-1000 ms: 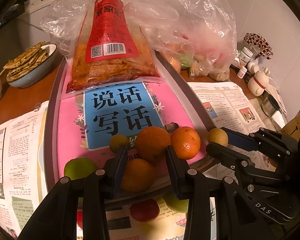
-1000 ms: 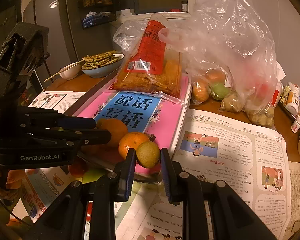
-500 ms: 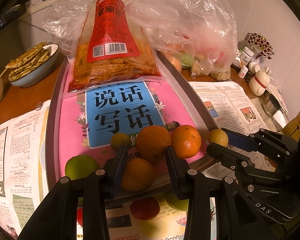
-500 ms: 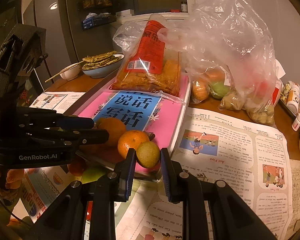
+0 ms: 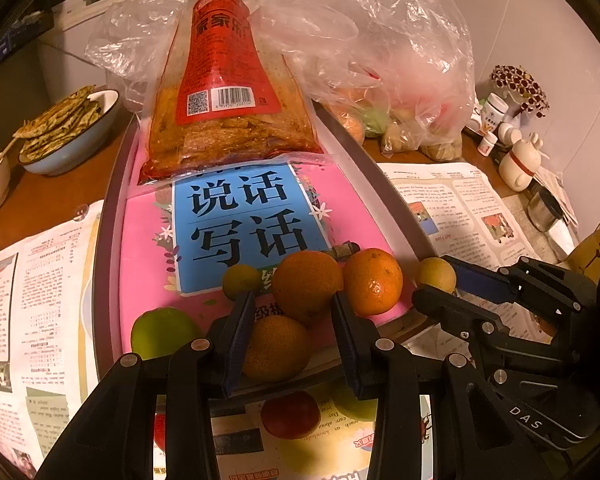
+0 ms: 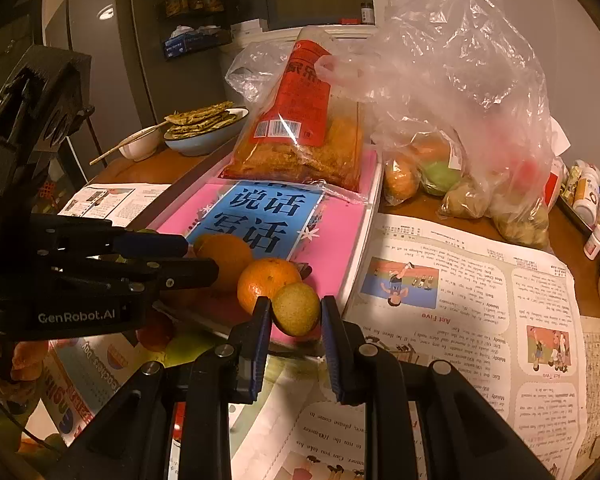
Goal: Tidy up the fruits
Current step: 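Lower and open the left tool on the box while the right tool releases the yellow fruit there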
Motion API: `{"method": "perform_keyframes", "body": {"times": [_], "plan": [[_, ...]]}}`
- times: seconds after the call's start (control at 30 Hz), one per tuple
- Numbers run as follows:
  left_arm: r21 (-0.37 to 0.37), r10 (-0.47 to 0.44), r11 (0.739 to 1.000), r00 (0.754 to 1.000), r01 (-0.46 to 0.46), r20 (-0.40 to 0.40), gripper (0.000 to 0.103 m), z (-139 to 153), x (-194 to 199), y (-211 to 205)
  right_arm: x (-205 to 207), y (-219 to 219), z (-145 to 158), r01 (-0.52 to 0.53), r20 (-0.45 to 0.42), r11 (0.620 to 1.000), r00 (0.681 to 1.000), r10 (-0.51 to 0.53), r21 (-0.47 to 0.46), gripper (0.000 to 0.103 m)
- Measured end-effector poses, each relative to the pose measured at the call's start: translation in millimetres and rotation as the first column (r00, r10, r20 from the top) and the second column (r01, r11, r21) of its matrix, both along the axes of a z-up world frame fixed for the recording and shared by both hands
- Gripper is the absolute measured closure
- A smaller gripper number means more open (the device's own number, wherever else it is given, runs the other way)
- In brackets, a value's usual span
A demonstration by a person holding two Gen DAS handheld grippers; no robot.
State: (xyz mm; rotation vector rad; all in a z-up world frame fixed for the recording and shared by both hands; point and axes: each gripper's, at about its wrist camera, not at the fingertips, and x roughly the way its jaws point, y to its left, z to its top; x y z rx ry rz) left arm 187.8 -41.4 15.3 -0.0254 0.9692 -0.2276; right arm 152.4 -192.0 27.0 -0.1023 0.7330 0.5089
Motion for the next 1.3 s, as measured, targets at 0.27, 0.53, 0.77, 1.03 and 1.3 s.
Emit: {"method": "perform_keyframes", "body": {"times": [0.27,0.53,0.77,1.03,1.3], "plan": [[-0.001,0.005,1.000,1.000,-0.005,0.003,0.062,0,-1,1,-2,3,-2,-0.004,-0.005,1.000,1.000,0.004,0.001,0.078],[0.004,0.012,1.000,1.000,-0.012,0.007,0.062,0,-4,2,-4,3,-3,0.004,-0.014,1.000,1.000,-0.004,0.008,0.078],[0.000,0.016,1.000,1.000,-0.016,0.006,0.062,0,-5,3,-6,1,-3,0.010,-0.017,1.000,1.000,-0.010,0.015,0.077],[0.002,0.019,1.000,1.000,-0.019,0.006,0.062,-1,-5,4,-11,-1,0,0.014,-0.009,1.000,1.000,-0.014,0.025,0.069],[-0.001,0.030,1.000,1.000,-0.030,-0.001,0.060,0,-8,8,-12,-2,2,0.021,-0.001,0.999,1.000,-0.020,0.030,0.060]]}}
